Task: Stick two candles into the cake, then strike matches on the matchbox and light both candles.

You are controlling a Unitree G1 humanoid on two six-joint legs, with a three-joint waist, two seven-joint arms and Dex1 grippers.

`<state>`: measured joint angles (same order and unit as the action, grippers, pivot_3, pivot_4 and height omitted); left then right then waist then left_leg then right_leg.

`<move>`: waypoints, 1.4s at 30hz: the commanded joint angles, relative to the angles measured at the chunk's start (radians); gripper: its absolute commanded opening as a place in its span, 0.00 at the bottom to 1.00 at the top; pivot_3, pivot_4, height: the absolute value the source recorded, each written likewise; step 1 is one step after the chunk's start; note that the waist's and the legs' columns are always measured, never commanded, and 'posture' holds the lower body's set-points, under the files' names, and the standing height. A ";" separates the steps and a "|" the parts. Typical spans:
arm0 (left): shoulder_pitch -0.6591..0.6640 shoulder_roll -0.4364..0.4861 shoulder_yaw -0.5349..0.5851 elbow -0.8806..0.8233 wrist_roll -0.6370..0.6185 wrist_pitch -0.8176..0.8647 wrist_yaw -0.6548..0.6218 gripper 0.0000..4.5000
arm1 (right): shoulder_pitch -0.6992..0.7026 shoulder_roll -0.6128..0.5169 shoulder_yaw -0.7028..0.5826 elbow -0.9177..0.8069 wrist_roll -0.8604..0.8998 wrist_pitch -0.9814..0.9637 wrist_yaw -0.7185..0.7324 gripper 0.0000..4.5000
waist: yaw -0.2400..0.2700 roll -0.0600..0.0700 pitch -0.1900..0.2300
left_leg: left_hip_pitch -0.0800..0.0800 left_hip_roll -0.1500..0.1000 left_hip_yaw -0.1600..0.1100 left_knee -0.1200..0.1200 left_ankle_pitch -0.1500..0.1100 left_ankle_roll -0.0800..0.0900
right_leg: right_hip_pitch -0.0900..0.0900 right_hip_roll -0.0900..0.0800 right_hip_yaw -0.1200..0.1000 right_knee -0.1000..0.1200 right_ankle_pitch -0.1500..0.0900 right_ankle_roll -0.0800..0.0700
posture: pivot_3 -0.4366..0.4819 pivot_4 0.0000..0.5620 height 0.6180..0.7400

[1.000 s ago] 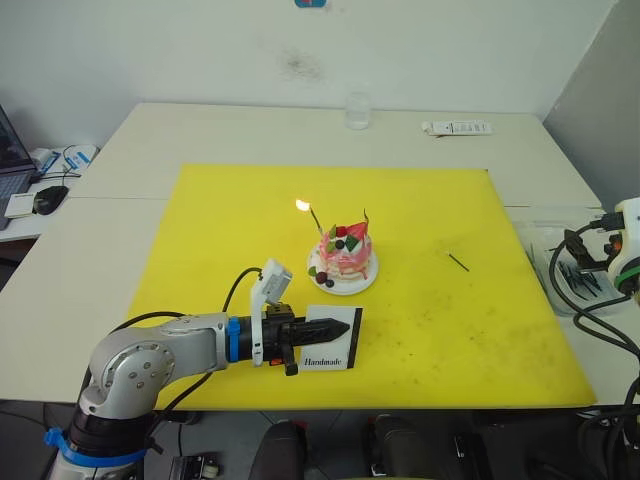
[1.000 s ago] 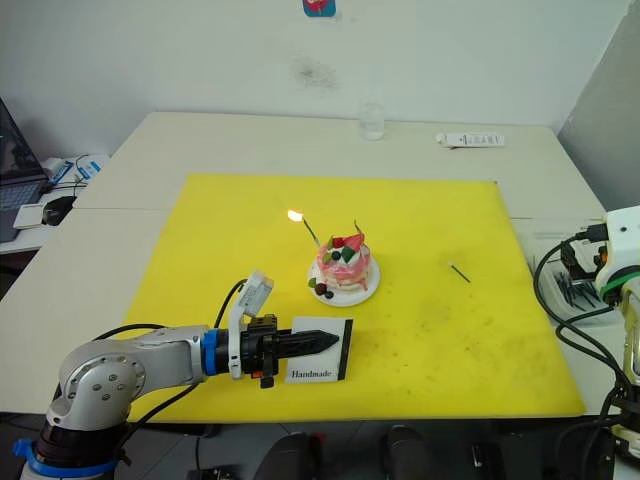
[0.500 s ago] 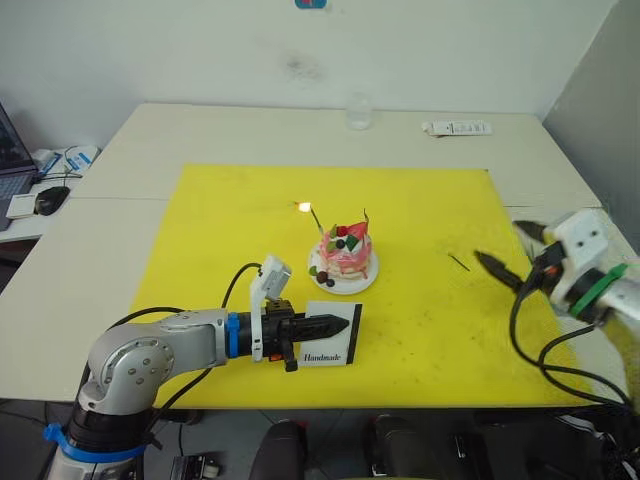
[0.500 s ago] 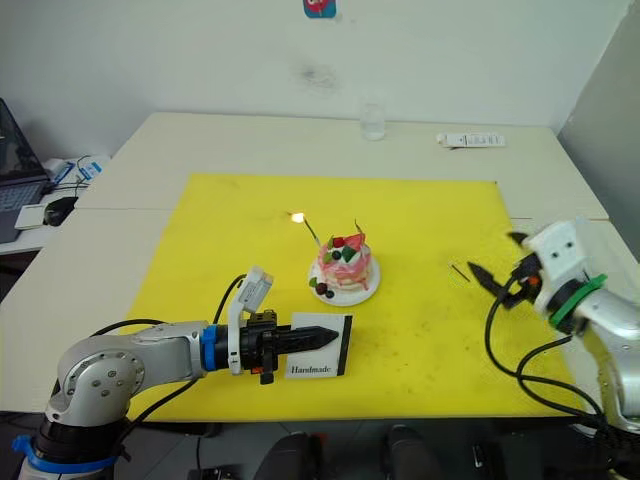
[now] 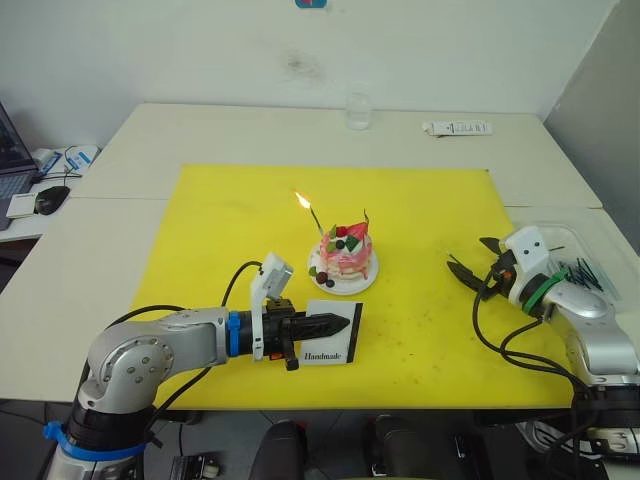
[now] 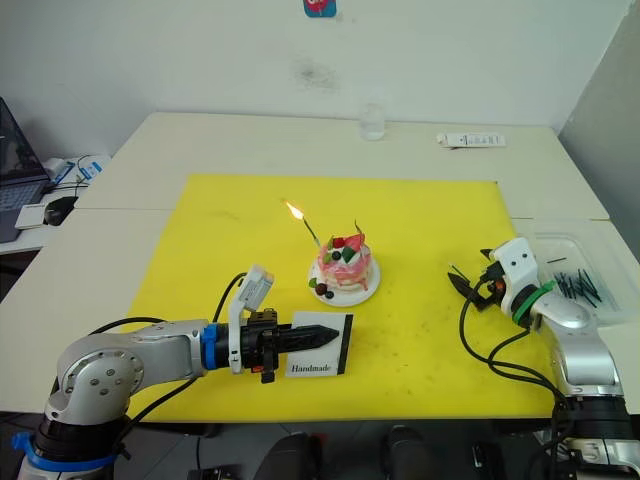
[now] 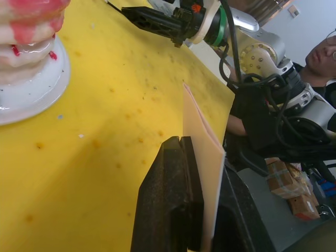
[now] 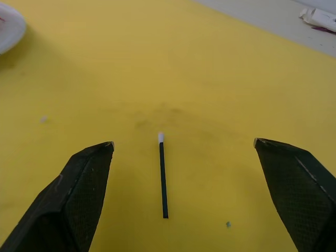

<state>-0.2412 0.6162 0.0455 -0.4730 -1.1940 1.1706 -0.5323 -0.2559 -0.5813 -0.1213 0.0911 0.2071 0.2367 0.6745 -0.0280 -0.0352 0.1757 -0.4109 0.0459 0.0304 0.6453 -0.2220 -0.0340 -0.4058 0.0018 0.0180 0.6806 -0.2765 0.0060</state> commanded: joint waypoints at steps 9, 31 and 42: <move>-0.011 0.008 0.006 -0.031 -0.026 -0.005 0.004 0.00 | -0.026 0.041 0.016 0.018 -0.017 0.046 -0.052 0.31 | 0.000 0.000 0.000 | 0.000 0.000 0.000 0.001 0.000 0.000 | 0.000 0.000 0.000 0.001 0.000 0.000 | 0.48 0.27 1.00; 0.000 0.024 0.012 -0.041 -0.054 -0.001 0.021 0.00 | 0.244 0.027 0.040 -0.729 0.183 0.528 -0.149 0.01 | 0.001 0.000 0.000 | 0.001 0.001 -0.002 0.000 0.000 0.000 | 0.000 -0.001 -0.001 0.001 0.000 0.000 | 0.48 0.27 1.00; -0.022 0.049 0.011 -0.026 -0.063 0.016 0.011 0.00 | 0.325 0.124 0.197 -0.665 0.034 0.378 -0.262 0.01 | 0.001 -0.001 0.000 | 0.001 0.000 0.000 0.000 0.000 0.000 | 0.000 -0.001 0.000 0.000 0.000 0.000 | 0.48 0.27 1.00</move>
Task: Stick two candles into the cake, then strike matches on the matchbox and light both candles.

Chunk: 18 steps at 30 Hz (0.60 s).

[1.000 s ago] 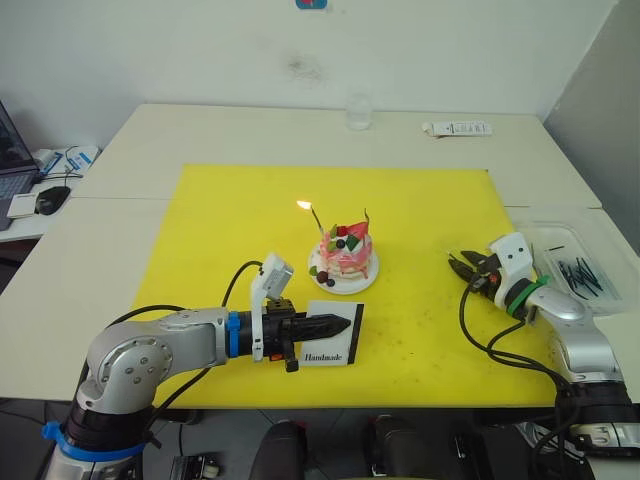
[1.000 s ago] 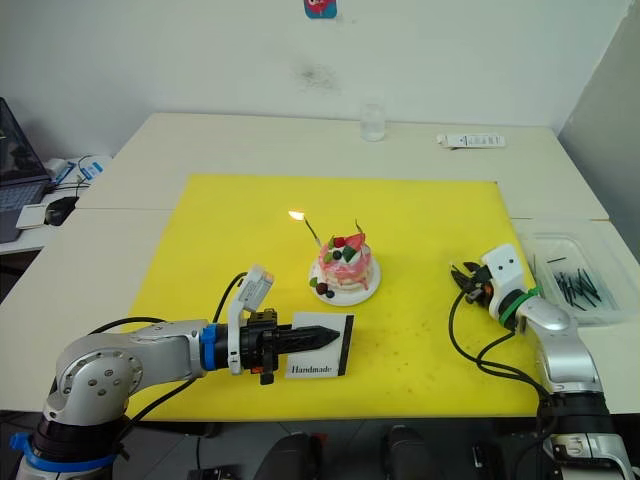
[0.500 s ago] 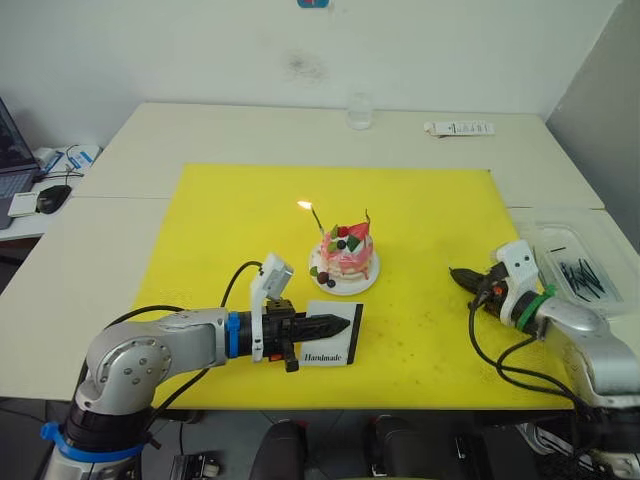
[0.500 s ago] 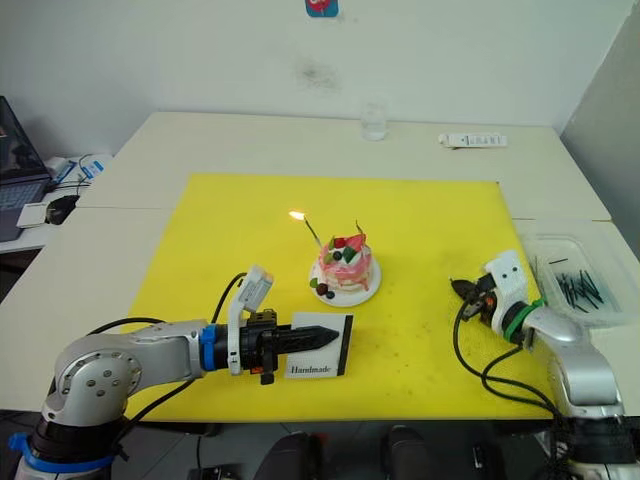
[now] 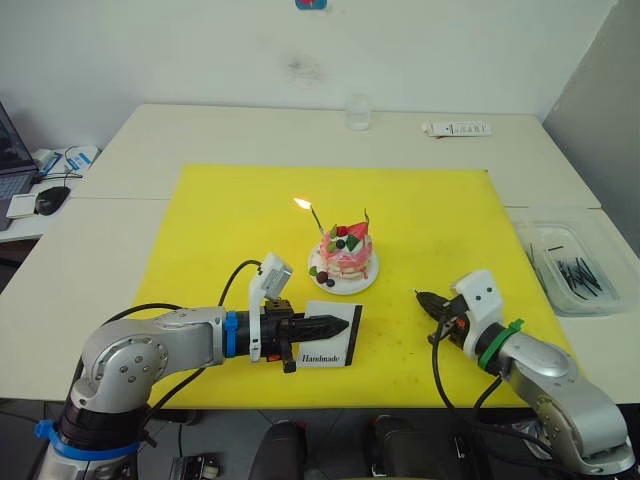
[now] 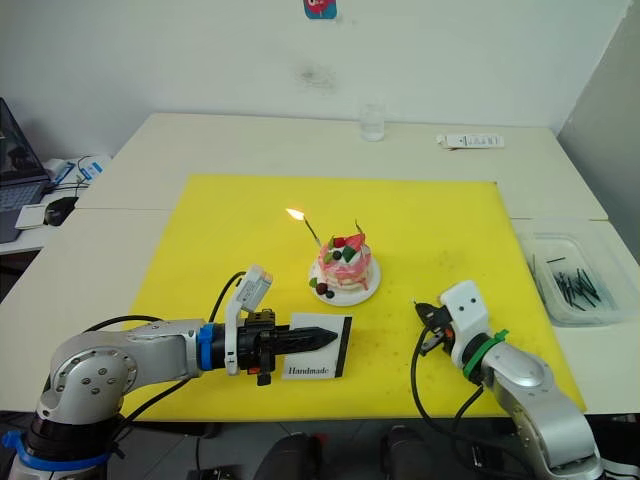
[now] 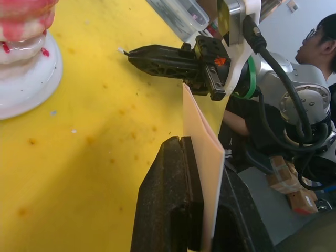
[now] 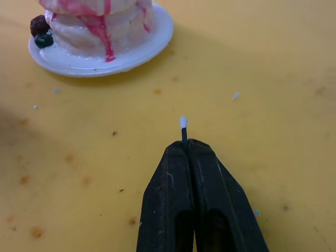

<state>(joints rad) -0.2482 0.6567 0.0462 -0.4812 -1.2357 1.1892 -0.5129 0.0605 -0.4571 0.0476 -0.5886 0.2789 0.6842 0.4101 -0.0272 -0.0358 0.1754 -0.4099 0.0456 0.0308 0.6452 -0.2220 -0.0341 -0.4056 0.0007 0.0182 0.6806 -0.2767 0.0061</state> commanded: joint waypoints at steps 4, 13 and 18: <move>-0.021 0.010 0.009 -0.021 -0.027 0.002 -0.003 0.00 | 0.012 0.004 0.048 0.067 -0.084 -0.155 0.001 0.14 | 0.000 0.000 0.000 | 0.000 0.000 0.000 0.000 0.000 0.000 | 0.000 0.000 0.000 0.000 0.000 0.000 | 0.48 0.27 1.00; -0.011 0.018 0.011 -0.029 -0.037 0.001 0.005 0.00 | 0.051 0.022 0.044 0.102 -0.081 -0.261 0.039 0.48 | -0.001 0.000 0.000 | 0.000 0.001 -0.001 0.000 0.000 0.000 | 0.000 0.000 0.000 0.000 0.000 -0.001 | 0.48 0.27 1.00; -0.012 0.014 0.006 -0.027 -0.035 0.000 0.005 0.00 | 0.043 0.035 0.060 0.141 -0.101 -0.296 0.042 0.48 | -0.001 -0.001 0.000 | 0.000 0.001 -0.001 0.000 0.000 0.000 | 0.000 0.000 -0.001 0.000 0.000 -0.001 | 0.48 0.27 1.00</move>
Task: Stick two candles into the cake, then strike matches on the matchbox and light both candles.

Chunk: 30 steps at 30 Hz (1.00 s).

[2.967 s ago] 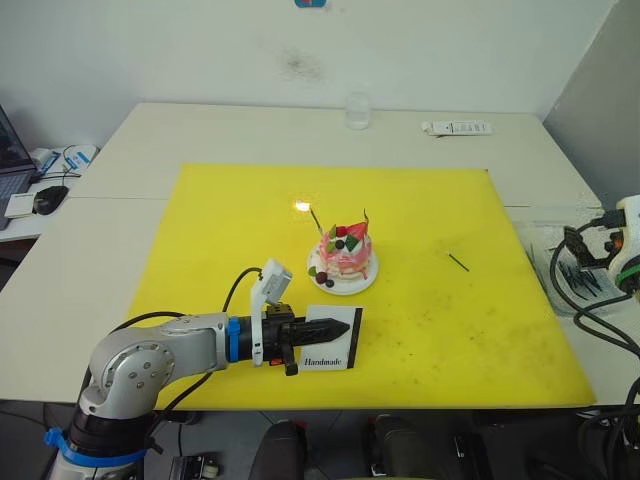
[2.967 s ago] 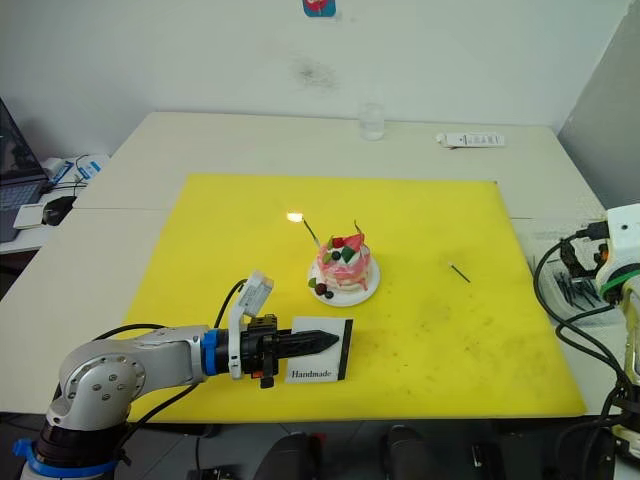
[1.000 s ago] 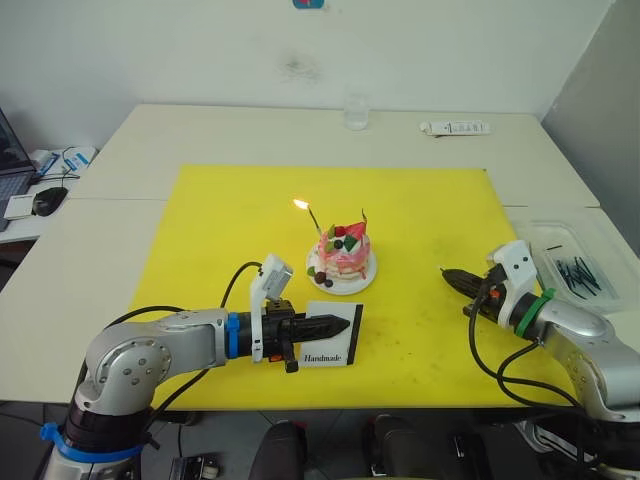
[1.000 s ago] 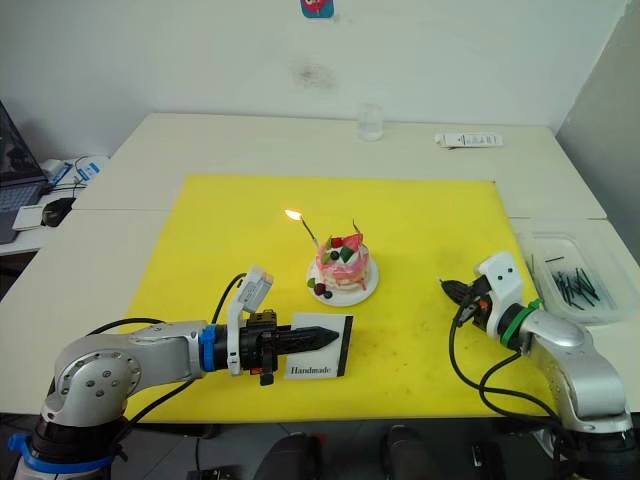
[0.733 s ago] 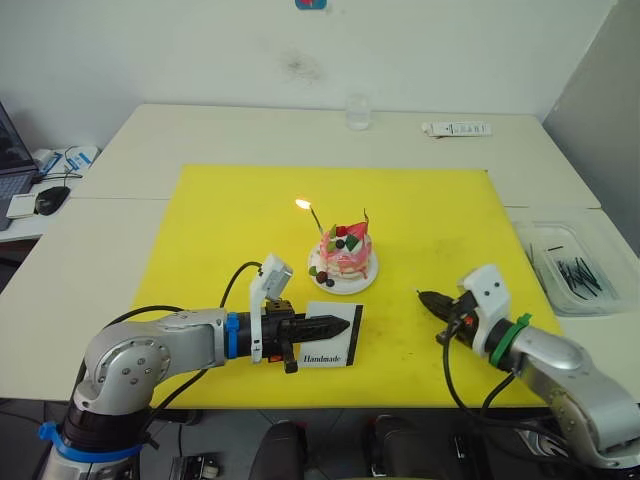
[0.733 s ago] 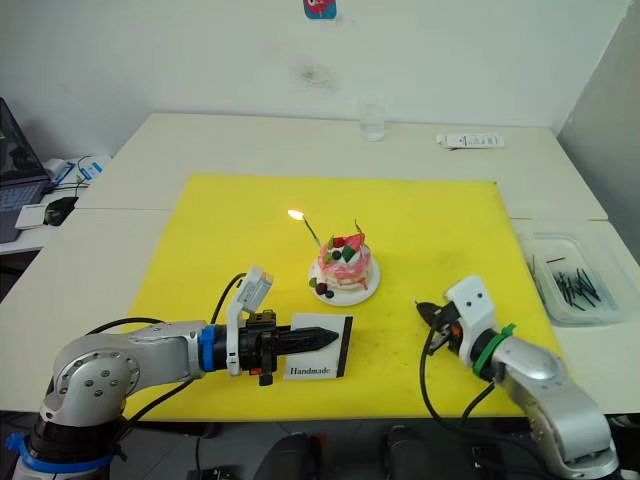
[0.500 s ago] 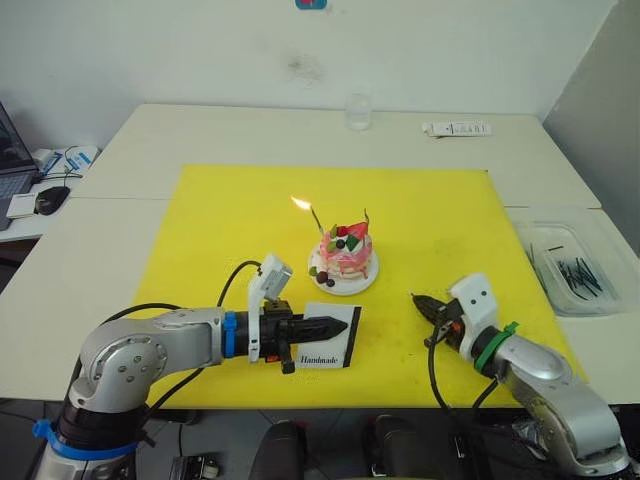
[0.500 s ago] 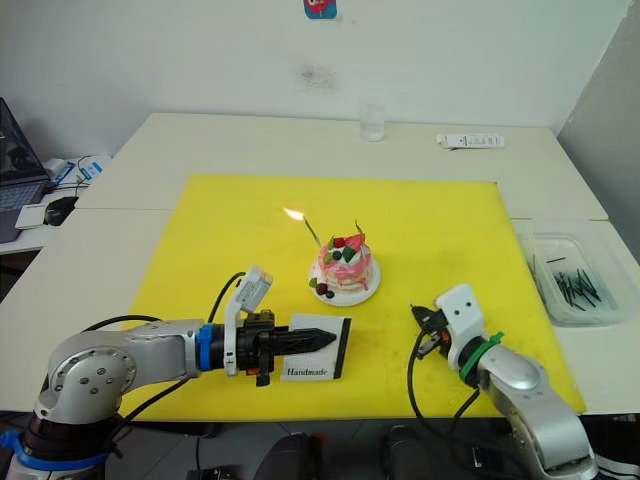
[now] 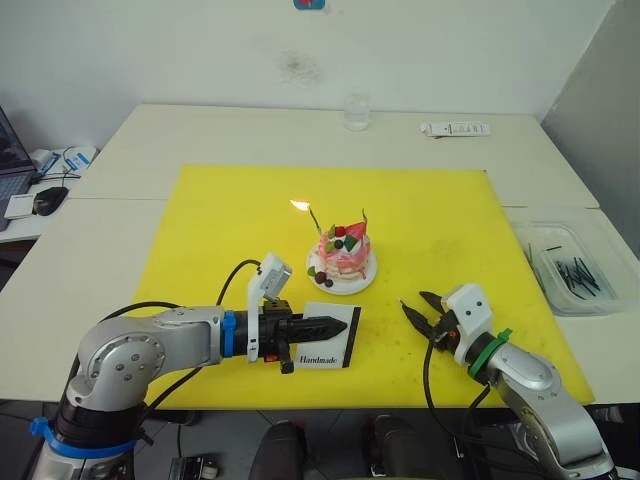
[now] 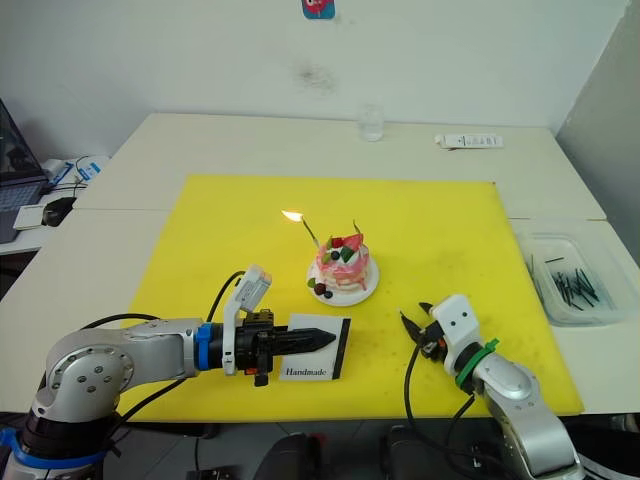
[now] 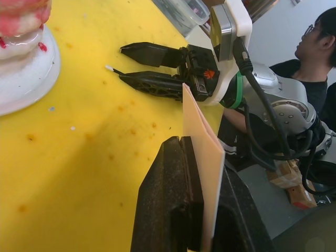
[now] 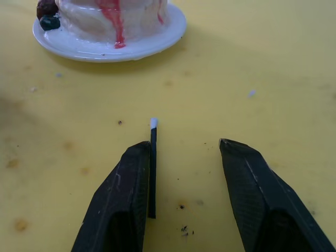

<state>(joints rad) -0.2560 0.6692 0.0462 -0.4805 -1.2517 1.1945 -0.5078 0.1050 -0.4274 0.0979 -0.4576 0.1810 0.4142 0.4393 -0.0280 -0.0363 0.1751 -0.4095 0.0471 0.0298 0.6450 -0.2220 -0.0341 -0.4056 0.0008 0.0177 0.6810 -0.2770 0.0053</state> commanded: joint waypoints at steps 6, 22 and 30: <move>-0.006 0.002 0.003 -0.024 -0.014 -0.006 -0.004 0.00 | -0.012 0.023 0.038 0.031 -0.016 -0.043 0.017 0.48 | -0.001 -0.001 0.000 | 0.000 0.000 0.000 0.000 0.000 0.000 | 0.000 0.000 0.000 0.000 0.000 0.000 | 0.48 0.27 1.00; 0.003 0.003 0.007 -0.030 -0.017 -0.005 -0.001 0.00 | -0.002 0.028 0.051 0.037 -0.042 -0.035 0.033 0.36 | -0.001 -0.001 -0.001 | 0.002 0.000 0.000 0.000 0.000 0.000 | 0.001 0.000 0.000 0.001 0.000 -0.001 | 0.48 0.27 1.00; 0.001 -0.001 0.000 -0.022 -0.011 -0.006 -0.001 0.00 | 0.003 0.035 0.048 0.018 -0.034 -0.032 0.033 0.01 | -0.001 -0.002 -0.001 | 0.001 0.000 0.000 0.000 0.000 0.000 | 0.001 0.000 0.000 0.000 0.000 -0.001 | 0.48 0.27 1.00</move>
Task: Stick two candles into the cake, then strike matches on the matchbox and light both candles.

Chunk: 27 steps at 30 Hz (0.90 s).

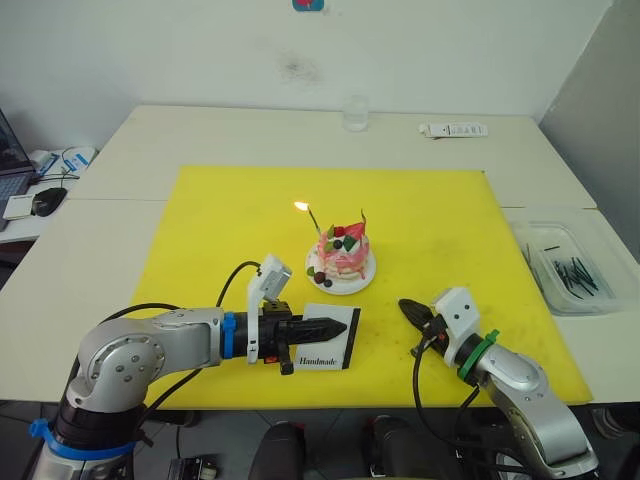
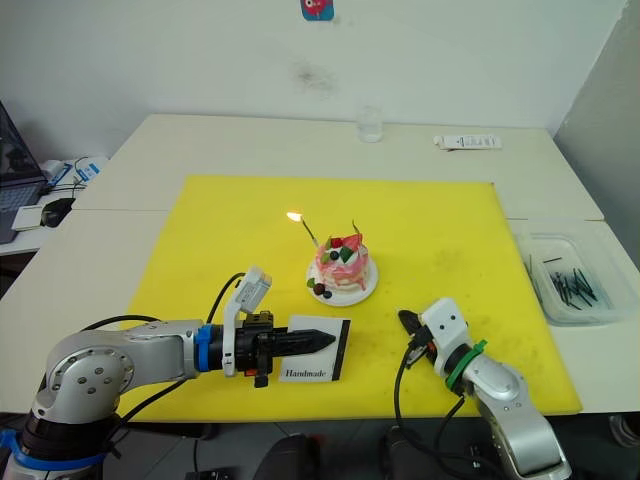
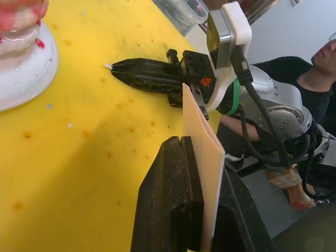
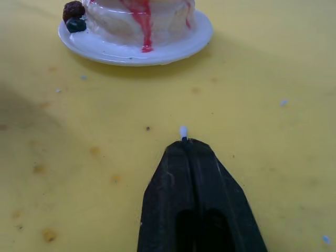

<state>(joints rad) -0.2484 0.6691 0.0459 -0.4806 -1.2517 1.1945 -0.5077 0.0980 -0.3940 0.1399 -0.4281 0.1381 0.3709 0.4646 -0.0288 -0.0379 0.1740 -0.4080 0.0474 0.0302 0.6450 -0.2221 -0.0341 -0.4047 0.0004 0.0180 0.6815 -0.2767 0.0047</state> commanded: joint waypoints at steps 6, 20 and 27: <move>-0.013 -0.007 0.000 -0.007 -0.005 -0.009 -0.001 0.00 | -0.015 -0.005 -0.016 -0.064 0.038 0.036 0.020 0.01 | 0.000 0.000 0.000 | 0.000 0.000 0.000 0.000 0.000 0.000 | 0.000 -0.001 0.000 0.000 0.000 0.000 | 0.48 0.27 1.00; -0.113 -0.147 0.009 0.120 -0.037 -0.012 0.146 0.00 | -0.330 -0.445 -0.007 -0.398 0.192 0.307 0.358 0.01 | 0.004 -0.002 0.000 | -0.002 -0.001 -0.001 0.000 0.000 0.000 | 0.000 0.000 -0.001 -0.002 0.000 0.001 | 0.48 0.27 1.00; -0.130 -0.167 0.003 0.123 -0.021 -0.012 0.144 0.00 | -0.384 -0.451 0.108 -0.388 0.123 0.282 0.355 0.01 | 0.003 -0.003 0.001 | -0.002 -0.001 -0.001 0.000 0.000 0.000 | -0.001 0.000 -0.001 -0.001 0.000 0.001 | 0.48 0.27 1.00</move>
<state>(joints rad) -0.3662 0.5054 0.0456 -0.3424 -1.2705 1.1925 -0.3598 -0.2607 -0.8527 0.2314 -0.7949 0.2877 0.6715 0.8284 -0.0259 -0.0405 0.1747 -0.4100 0.0464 0.0288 0.6450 -0.2221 -0.0340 -0.4053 0.0004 0.0165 0.6802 -0.2770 0.0054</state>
